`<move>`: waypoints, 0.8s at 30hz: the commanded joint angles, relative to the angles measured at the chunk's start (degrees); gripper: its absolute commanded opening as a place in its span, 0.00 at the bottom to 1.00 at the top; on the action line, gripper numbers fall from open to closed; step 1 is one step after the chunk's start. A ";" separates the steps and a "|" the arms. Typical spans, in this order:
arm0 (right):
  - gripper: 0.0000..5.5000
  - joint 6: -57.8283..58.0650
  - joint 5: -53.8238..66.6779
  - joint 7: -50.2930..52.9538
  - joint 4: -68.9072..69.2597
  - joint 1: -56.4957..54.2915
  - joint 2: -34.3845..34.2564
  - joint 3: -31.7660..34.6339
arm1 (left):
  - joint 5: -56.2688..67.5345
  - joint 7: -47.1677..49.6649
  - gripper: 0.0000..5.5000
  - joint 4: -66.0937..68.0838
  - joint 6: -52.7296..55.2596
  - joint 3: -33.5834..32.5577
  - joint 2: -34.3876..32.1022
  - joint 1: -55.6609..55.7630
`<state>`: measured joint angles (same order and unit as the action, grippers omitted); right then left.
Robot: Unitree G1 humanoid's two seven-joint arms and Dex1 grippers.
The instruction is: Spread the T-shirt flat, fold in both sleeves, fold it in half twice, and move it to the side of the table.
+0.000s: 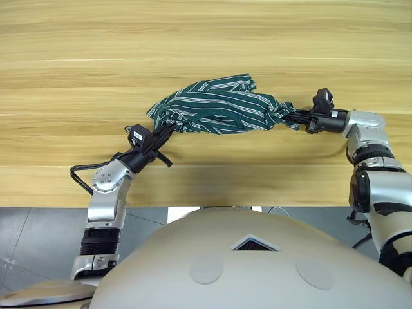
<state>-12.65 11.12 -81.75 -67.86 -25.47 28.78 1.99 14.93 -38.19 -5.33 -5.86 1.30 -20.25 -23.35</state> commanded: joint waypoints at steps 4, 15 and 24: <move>0.28 -0.27 0.94 0.82 -0.38 -3.35 2.53 4.23 | -0.83 0.67 0.00 1.26 -1.40 -0.95 -0.54 0.27; 0.62 -18.52 -4.43 6.30 3.76 2.64 5.00 4.50 | -1.14 1.30 0.00 1.25 -1.89 -1.18 -0.41 0.07; 0.62 -35.90 -4.33 4.88 34.22 24.18 13.78 0.90 | -0.98 1.87 0.00 -0.77 -1.54 -1.10 -0.70 -1.08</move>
<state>-47.38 6.66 -78.72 -40.70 -3.50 40.29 2.79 14.94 -36.89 -5.11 -7.87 0.18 -20.50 -24.12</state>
